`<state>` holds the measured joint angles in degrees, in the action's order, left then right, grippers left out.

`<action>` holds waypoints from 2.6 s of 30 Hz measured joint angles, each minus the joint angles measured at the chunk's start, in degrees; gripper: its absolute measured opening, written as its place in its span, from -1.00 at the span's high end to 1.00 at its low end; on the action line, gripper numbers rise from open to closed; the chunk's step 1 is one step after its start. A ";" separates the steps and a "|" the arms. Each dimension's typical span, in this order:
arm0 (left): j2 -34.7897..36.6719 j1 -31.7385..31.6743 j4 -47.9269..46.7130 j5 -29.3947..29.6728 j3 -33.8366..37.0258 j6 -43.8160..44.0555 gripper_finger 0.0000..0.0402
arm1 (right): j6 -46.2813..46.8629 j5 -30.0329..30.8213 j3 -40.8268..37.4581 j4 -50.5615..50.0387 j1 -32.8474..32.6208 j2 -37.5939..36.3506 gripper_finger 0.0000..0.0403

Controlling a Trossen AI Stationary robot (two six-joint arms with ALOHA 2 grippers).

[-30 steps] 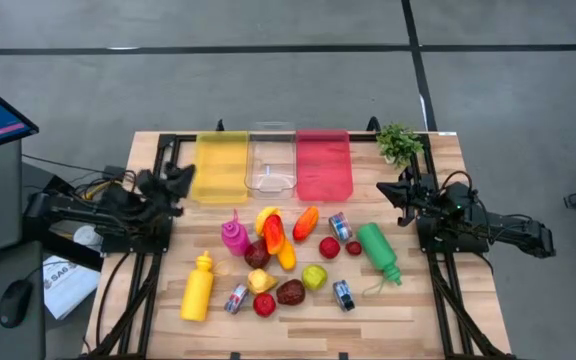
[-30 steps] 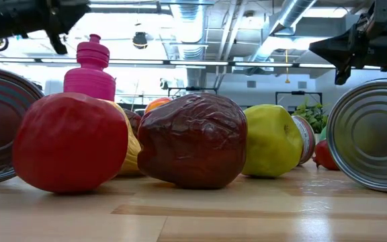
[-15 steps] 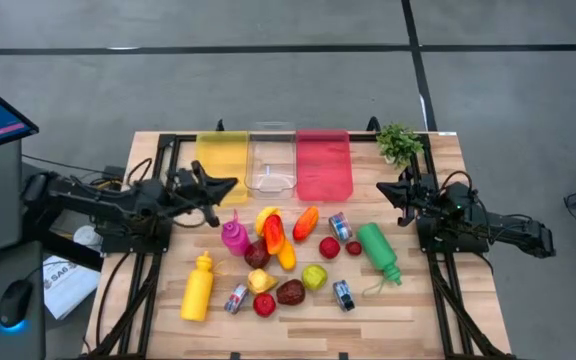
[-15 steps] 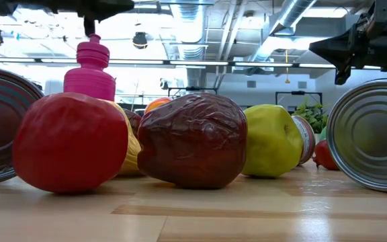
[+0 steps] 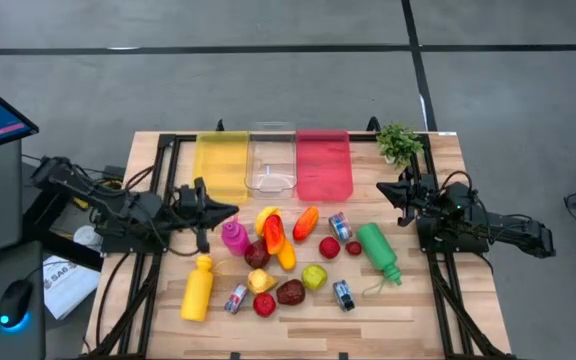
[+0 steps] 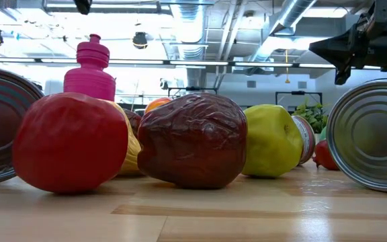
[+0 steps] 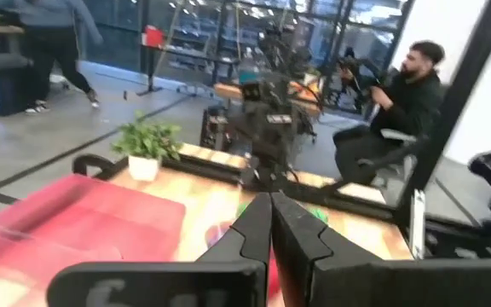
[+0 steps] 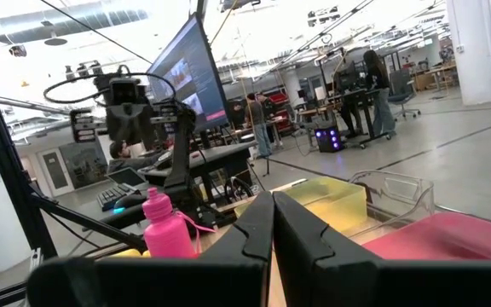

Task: Pick & Place Food Item
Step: Put the pink tumbler into the yellow bin

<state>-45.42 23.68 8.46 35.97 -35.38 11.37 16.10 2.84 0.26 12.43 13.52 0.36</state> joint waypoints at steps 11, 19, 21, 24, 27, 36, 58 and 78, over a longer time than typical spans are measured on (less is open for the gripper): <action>-0.51 10.08 -7.99 13.44 -0.07 6.91 1.00 | 0.00 0.05 -0.01 0.02 0.00 0.00 0.97; -0.27 10.42 -11.68 13.72 -0.05 8.61 1.00 | -0.02 0.14 -0.01 -0.06 0.00 0.00 0.97; -0.27 10.41 -11.73 13.72 -0.04 8.61 0.99 | -0.07 0.16 -0.01 -0.42 0.00 -0.01 0.97; -0.27 10.41 -11.71 13.72 -0.07 8.61 0.96 | -0.17 0.16 -0.01 -2.11 0.00 -0.02 0.97; -0.27 10.39 -11.72 13.72 -0.04 8.61 0.89 | -0.15 0.15 -0.01 -3.22 0.00 -0.02 0.97; -0.27 10.36 -13.71 13.72 -0.04 8.61 0.42 | -0.15 0.16 -0.01 -3.18 0.00 -0.02 0.97; -0.32 10.36 -13.65 13.69 -0.02 8.42 -0.51 | 0.00 0.16 0.02 -3.39 0.00 -0.02 0.97; -1.39 10.36 -14.88 10.94 0.00 8.42 -0.50 | 0.00 0.16 -0.01 -3.35 0.00 -0.02 0.97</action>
<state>-46.81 34.04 -6.42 46.90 -35.38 19.79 16.10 3.01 0.25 9.08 13.52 0.34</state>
